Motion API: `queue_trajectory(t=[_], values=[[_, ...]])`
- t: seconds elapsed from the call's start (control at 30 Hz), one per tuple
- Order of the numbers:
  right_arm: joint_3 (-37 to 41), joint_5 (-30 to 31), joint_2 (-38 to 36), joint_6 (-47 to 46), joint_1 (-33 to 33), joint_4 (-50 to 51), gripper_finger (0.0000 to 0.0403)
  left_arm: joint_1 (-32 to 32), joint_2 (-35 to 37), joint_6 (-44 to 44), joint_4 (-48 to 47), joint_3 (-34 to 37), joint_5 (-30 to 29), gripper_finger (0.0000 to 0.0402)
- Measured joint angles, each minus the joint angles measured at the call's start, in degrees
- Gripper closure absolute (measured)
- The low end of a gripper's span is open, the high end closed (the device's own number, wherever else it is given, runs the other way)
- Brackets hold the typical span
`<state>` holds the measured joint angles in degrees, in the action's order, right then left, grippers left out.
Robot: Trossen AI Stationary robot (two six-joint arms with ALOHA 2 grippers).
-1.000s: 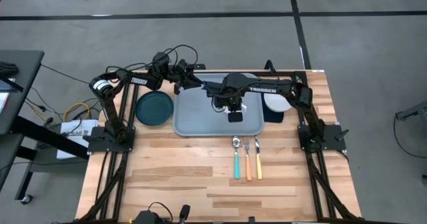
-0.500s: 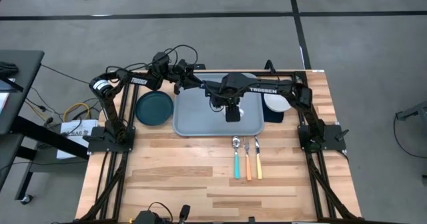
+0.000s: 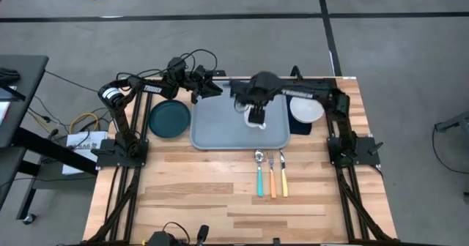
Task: Set up tray
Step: Put the white mug on the gray tray
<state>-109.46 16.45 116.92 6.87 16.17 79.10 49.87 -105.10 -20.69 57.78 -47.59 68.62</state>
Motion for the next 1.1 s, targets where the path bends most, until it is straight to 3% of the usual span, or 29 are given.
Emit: queue_trajectory(t=[0.27, 0.43, 0.6, 0.87, 1.1], values=[[5.49, -5.74, -8.96, -4.4, 7.36, -7.86, 0.018, -1.61, 0.02, 2.27, 0.46, 0.0, 0.4, 0.031], [15.24, -6.13, -16.24, -7.15, 11.79, -18.48, 0.0181, -4.46, 0.52, 6.74, 0.59, -0.02, 0.55, 0.031], [27.79, -6.23, -23.81, -9.81, 14.68, -29.68, 0.0181, -6.97, 0.57, 13.32, 0.46, -0.02, -3.68, 0.031], [45.43, -7.82, -32.64, -12.93, 15.08, -44.82, 0.0181, -10.53, 0.59, 18.53, -0.69, -0.28, -14.33, 0.031], [51.48, -7.96, -34.77, -16.05, 11.45, -45.13, 0.0181, -12.05, 0.63, 20.84, -9.43, -4.3, -15.01, 0.031]])
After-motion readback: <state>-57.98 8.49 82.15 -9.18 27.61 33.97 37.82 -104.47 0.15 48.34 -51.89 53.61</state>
